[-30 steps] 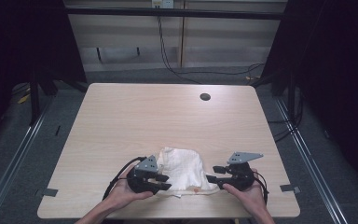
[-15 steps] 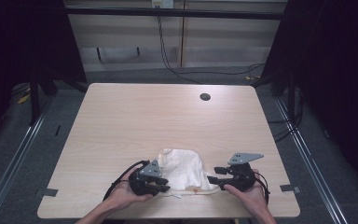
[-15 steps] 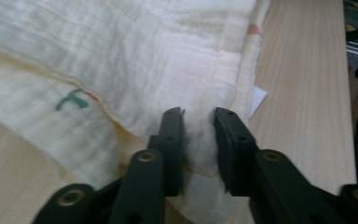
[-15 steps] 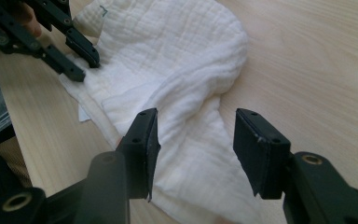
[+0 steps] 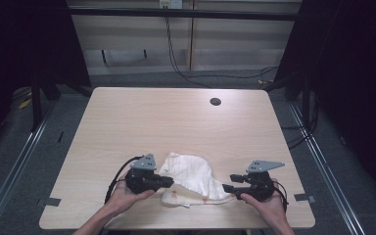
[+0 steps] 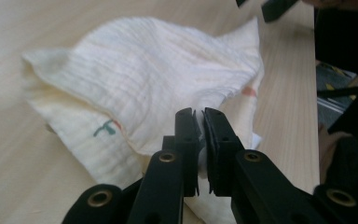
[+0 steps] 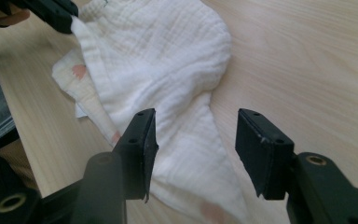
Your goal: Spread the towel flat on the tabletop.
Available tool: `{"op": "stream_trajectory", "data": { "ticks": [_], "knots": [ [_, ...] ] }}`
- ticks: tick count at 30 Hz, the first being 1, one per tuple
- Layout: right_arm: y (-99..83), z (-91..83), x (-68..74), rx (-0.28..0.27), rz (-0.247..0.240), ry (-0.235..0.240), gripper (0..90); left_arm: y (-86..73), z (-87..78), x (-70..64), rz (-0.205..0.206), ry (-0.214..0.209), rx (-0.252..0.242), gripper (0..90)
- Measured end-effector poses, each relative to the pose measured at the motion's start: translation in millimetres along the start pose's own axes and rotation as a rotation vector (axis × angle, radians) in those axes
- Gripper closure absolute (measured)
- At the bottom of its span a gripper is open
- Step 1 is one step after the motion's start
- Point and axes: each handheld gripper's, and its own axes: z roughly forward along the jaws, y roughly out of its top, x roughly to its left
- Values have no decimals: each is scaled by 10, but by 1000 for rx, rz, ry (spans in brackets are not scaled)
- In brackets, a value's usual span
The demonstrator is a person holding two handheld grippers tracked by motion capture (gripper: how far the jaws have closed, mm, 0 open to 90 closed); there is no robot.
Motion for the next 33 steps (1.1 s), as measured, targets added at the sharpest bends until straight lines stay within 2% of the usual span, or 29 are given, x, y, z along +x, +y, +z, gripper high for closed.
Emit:
{"op": "stream_trajectory", "data": {
  "ticks": [4, 5, 8, 9, 10, 13, 15, 19, 22, 23, 25, 27, 29, 30, 32, 33],
  "knots": [
    [-152, -114, -6, 12, -1, -12, 487, 9, -93, 55, -28, 10, -29, 855],
    [-224, -163, -36, 2, 8, -18, 514, 17, -128, 87, -26, 26, -37, 855],
    [-239, -189, -50, -10, -8, -16, 536, 12, -147, 110, -39, 33, -51, 855],
    [-240, -191, -47, -10, -11, -12, 576, 5, -147, 116, -47, 38, -57, 855],
    [-244, -186, -43, -13, -19, -13, 591, -22, -127, 137, -70, 34, -61, 855],
    [-267, -162, -21, 4, -34, 4, 614, -37, -104, 150, -71, 38, -53, 854],
    [-311, -139, 23, 32, -46, 15, 620, -40, -97, 164, -74, 45, -52, 854],
    [-324, -135, 33, 35, -57, 19, 618, -50, -138, 203, -88, 54, -65, 853],
    [-357, -113, 41, 52, -54, 25, 556, -64, -147, 232, -110, 57, -79, 853],
    [-379, -105, 50, 69, -54, 45, 563, -68, -138, 238, -119, 48, -83, 853],
    [-379, -104, 56, 73, -55, 45, 562, -67, -127, 227, -111, 53, -76, 853],
    [-378, -76, 76, 89, -71, 48, 582, -67, -122, 224, -112, 45, -78, 853],
    [-393, -23, 93, 134, -96, 31, 639, -73, -131, 229, -114, 47, -80, 853],
    [-393, -23, 93, 134, -96, 31, 639, -73, -131, 229, -114, 47, -80, 852],
    [-390, -42, 63, 113, -87, 17, 750, -82, -152, 245, -115, 51, -84, 852],
    [-390, -42, 63, 113, -87, 17, 750, -84, -162, 252, -112, 50, -82, 852]
  ]
}}
